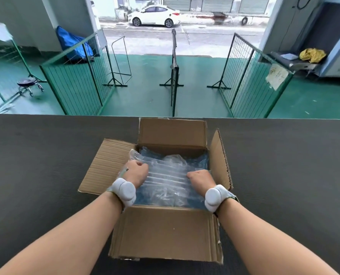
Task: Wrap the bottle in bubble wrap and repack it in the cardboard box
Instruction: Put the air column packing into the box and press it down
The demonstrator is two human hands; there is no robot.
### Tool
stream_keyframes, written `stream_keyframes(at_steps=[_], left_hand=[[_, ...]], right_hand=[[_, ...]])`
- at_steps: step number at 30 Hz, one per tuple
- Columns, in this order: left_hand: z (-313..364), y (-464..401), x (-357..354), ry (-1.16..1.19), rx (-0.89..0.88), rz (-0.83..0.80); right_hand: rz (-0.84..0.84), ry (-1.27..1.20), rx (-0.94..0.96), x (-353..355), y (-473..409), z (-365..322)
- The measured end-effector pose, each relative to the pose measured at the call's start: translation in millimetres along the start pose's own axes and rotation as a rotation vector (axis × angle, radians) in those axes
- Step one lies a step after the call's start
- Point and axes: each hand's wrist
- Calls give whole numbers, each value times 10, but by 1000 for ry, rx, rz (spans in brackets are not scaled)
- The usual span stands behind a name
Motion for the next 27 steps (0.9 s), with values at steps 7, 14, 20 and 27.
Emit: stream_keyframes(at_steps=[7,14,20,27], left_hand=[[-422,-243,-444,-45,114,-187],[-355,-262,-481,-32,86,-187],[-74,-207,-261,-307,-58,-107],[38,-272,64,-368,-53,-3]], right_hand=[[1,-31,-39,-32,-120,188],[-44,-105,-93,-128,-207,243],[-52,11,-105,65,-185,-64],[122,-64,-23,401,-60,-245]])
Point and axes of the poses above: each hand's wrist, its own y-axis away from the middle knuckle, its own x-axis out of the back of the hand, z = x × y, and after that the axes turned 7 degrees about -x, right-handed
